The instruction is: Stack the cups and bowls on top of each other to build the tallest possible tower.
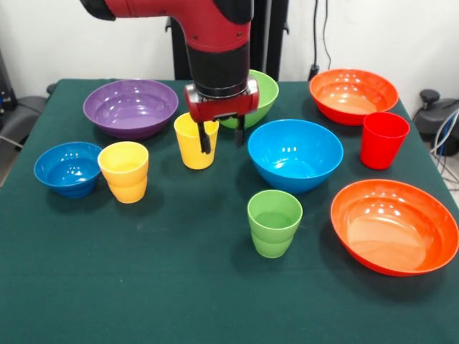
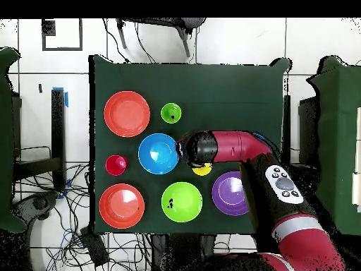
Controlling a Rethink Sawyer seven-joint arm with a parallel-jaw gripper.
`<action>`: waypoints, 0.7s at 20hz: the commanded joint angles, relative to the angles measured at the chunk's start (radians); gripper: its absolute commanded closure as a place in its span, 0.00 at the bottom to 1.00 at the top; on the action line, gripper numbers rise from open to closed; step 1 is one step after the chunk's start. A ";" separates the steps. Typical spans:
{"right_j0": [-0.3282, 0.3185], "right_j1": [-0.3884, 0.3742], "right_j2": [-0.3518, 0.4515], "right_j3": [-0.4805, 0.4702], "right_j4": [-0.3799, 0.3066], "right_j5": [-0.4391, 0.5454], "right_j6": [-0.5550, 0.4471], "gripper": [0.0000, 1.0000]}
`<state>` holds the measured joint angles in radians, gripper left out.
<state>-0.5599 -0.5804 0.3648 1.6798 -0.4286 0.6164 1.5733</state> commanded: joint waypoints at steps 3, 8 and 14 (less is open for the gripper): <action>-0.005 -0.097 0.119 0.098 0.006 0.041 -0.073 0.00; -0.004 -0.076 0.128 0.086 0.003 0.053 -0.072 0.00; -0.015 -0.029 0.146 0.073 -0.025 -0.003 -0.080 0.00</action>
<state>-0.5640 -0.6656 0.4422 1.7342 -0.4209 0.6164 1.5733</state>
